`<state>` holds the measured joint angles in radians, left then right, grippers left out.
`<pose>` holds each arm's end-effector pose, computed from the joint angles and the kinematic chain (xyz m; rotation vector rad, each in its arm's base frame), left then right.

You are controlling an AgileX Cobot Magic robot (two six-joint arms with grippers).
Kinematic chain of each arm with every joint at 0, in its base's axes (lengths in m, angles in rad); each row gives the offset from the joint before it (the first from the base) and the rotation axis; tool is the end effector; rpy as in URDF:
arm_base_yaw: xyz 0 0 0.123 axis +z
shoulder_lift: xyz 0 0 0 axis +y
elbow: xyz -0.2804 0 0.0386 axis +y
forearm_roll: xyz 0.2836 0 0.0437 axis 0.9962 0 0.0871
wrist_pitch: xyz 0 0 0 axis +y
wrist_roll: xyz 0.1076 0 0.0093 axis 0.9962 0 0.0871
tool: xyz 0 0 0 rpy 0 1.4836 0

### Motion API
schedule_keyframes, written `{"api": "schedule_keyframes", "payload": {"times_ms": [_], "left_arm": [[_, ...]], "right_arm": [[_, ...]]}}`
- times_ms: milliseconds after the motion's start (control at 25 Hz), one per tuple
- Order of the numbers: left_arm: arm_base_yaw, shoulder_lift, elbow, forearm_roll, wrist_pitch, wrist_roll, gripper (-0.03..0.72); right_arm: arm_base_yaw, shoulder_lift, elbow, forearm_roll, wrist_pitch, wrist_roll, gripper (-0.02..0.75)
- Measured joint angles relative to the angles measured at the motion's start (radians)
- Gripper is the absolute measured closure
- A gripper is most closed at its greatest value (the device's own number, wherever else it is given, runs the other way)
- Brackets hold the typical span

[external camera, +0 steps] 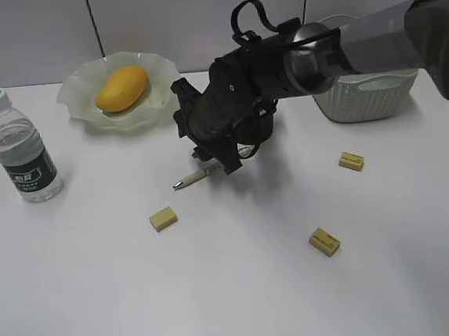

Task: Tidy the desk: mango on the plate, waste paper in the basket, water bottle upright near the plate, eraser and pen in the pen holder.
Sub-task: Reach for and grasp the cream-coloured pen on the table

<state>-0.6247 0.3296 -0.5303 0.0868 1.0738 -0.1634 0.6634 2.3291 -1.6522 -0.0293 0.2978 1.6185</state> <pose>0.0799 -0.0474 0.2735 0.5529 2.3037 -0.2742 0.4240 0.3302 0.0726 1.2156 2.4227 0.8656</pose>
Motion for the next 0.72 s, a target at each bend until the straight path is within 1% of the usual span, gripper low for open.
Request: {"api": "schedule_keyframes", "payload": {"times_ms": [80,160,440,520,560,640,720], "left_arm": [[0.000,0.000,0.000,0.001,0.000,0.000,0.316],[0.000,0.000,0.000,0.001,0.000,0.000,0.316],[0.000,0.000,0.000,0.001,0.000,0.000,0.316],[0.000,0.000,0.000,0.001,0.000,0.000,0.316],[0.000,0.000,0.000,0.001,0.000,0.000,0.316],[0.000,0.000,0.000,0.001,0.000,0.000,0.316],[0.000,0.000,0.000,0.001,0.000,0.000,0.316]], "right_arm": [[0.000,0.000,-0.006,0.018,0.030,0.001,0.405],[0.000,0.000,-0.020,0.021,0.114,0.001,0.426],[0.000,0.001,-0.094,0.042,0.307,-0.040,0.438],[0.000,0.001,-0.130,0.029,0.398,-0.052,0.438],[0.000,0.001,-0.141,0.005,0.442,-0.053,0.438],[0.000,0.001,-0.147,-0.022,0.502,-0.053,0.438],[-0.001,0.006,-0.148,-0.026,0.526,-0.047,0.438]]}}
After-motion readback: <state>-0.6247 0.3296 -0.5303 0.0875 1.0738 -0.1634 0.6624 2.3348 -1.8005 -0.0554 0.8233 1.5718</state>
